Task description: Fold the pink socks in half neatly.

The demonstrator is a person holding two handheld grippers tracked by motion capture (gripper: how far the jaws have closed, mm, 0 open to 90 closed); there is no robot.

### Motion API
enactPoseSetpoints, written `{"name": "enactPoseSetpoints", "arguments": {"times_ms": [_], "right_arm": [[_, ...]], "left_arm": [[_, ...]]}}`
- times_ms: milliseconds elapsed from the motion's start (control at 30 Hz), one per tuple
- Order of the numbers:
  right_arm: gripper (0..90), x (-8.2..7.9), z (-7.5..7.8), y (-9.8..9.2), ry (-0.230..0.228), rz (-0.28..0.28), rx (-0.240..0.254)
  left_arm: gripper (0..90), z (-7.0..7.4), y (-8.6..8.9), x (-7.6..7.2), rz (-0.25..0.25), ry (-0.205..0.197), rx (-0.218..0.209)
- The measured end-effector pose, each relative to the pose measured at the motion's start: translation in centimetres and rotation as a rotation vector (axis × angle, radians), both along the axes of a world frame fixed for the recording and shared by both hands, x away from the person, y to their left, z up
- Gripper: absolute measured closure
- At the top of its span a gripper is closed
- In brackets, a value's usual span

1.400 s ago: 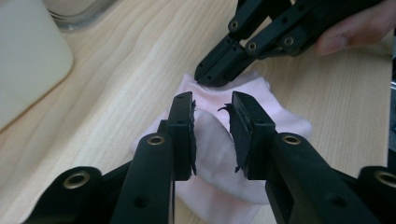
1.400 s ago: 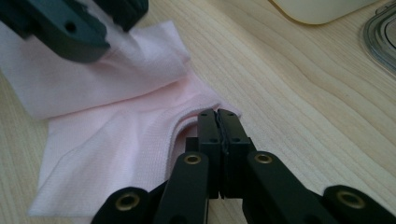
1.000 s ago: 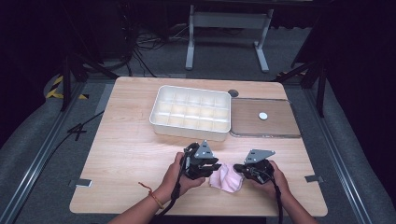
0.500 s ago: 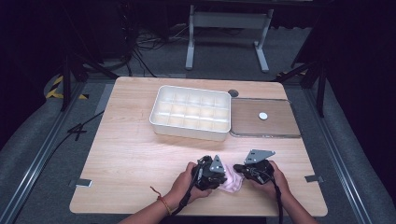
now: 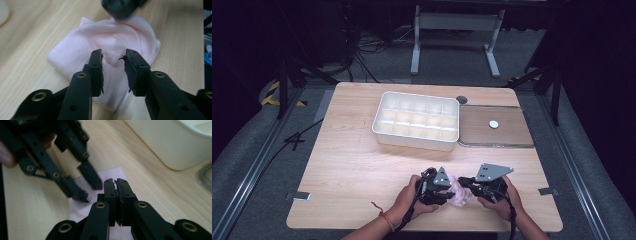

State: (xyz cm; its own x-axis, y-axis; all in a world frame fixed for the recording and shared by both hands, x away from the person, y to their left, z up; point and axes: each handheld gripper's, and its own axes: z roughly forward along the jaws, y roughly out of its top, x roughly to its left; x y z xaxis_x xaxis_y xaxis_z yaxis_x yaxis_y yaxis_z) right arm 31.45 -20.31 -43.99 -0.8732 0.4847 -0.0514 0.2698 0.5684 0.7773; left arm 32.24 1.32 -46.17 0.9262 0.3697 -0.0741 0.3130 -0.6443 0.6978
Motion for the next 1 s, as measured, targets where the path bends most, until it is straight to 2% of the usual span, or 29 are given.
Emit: {"name": "enactPoseSetpoints", "arguments": {"times_ms": [33,133,200,267,400,433,533,633,733,933,1000], "right_arm": [[87.6,-0.1,-0.1,0.2,0.0,0.012,-0.005],[87.5,-0.4,-0.6,0.9,0.004,0.045,-0.045],[86.7,-0.3,-1.0,1.0,0.01,0.051,-0.073],[86.8,-0.2,-1.1,1.0,0.02,0.051,-0.076],[88.6,-0.1,-2.5,1.4,0.057,0.052,-0.139],[88.6,0.0,-2.7,1.4,0.063,0.049,-0.122],[89.0,0.1,-2.8,1.3,0.066,0.049,-0.113],[89.2,0.0,-2.8,1.4,0.053,0.048,-0.123],[89.2,-0.1,-2.8,1.6,0.048,0.044,-0.122],[89.3,-0.1,-3.0,1.8,0.033,0.035,-0.112],[89.2,0.0,-3.0,1.9,0.028,0.033,-0.113]], "left_arm": [[65.9,0.2,0.5,0.0,0.01,-0.001,-0.018],[64.3,0.8,2.1,-0.1,0.052,0.006,-0.035],[61.9,0.8,2.6,0.0,0.062,0.017,-0.025],[61.3,0.4,3.1,-0.1,0.07,0.036,-0.019],[57.6,-0.5,3.8,-0.1,0.088,0.054,-0.008],[55.6,-0.7,4.0,0.0,0.11,0.072,-0.024],[48.0,-0.9,4.1,0.2,0.141,0.096,-0.056],[46.3,-1.1,3.9,0.2,0.141,0.109,-0.061],[45.2,-1.4,3.1,0.1,0.127,0.109,-0.056],[45.4,-1.6,2.7,0.3,0.147,0.089,-0.048],[46.2,-1.5,2.5,0.3,0.144,0.043,-0.013]]}}
